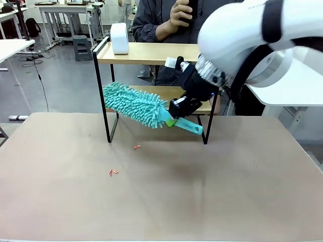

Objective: Clean the shelf.
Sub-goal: Clean the remaining tier of the Shelf with the Duster once objects are removed.

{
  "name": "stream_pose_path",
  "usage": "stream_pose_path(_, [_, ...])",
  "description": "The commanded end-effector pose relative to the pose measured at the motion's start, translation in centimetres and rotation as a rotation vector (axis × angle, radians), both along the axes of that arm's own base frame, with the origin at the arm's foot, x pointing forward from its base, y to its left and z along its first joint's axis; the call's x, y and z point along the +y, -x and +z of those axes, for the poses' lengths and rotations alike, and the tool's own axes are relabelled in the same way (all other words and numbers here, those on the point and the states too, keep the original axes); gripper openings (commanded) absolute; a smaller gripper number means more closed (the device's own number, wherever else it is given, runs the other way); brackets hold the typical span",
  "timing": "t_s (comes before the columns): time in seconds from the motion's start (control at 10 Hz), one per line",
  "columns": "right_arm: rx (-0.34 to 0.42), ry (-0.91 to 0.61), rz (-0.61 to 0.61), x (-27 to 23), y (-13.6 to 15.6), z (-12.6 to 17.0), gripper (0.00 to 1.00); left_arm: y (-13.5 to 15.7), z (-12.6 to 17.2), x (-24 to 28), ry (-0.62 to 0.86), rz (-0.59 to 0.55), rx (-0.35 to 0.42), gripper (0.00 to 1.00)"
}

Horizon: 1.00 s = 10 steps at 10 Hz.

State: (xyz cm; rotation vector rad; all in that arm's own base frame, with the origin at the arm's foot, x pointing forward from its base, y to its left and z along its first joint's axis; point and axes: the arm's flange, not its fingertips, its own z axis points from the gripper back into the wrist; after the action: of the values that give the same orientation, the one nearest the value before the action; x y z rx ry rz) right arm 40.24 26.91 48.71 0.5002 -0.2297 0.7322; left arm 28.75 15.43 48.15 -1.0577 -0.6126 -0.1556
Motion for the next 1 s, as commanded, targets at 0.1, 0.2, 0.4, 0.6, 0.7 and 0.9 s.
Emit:
stream_pose_path(0.1, [-0.003, -0.101, -0.046, -9.7, 3.4, 1.8, 0.12, -0.1, 0.1, -0.1, 0.013, -0.002, -0.023, 1.00])
stream_pose_path(0.2, [0.031, -0.144, -0.024, -12.3, 4.7, 2.1, 0.12, -0.1, 0.1, -0.1, 0.013, -0.002, -0.023, 1.00])
stream_pose_path(0.4, [0.081, -0.236, 0.030, -15.6, 6.1, 2.4, 0.12, -0.1, 0.1, -0.1, 0.013, -0.002, -0.023, 1.00])
stream_pose_path(0.6, [0.098, -0.280, 0.057, -17.3, 6.3, 2.1, 0.12, -0.1, 0.1, -0.1, 0.013, -0.002, -0.023, 1.00])
stream_pose_path(0.7, [0.110, -0.277, 0.101, -18.1, 6.6, 2.0, 0.12, -0.1, 0.1, -0.1, 0.013, -0.002, -0.023, 1.00])
stream_pose_path(0.9, [0.141, -0.223, 0.099, -24.9, 10.1, 3.9, 0.12, -0.1, 0.1, -0.1, 0.013, -0.002, -0.023, 1.00])
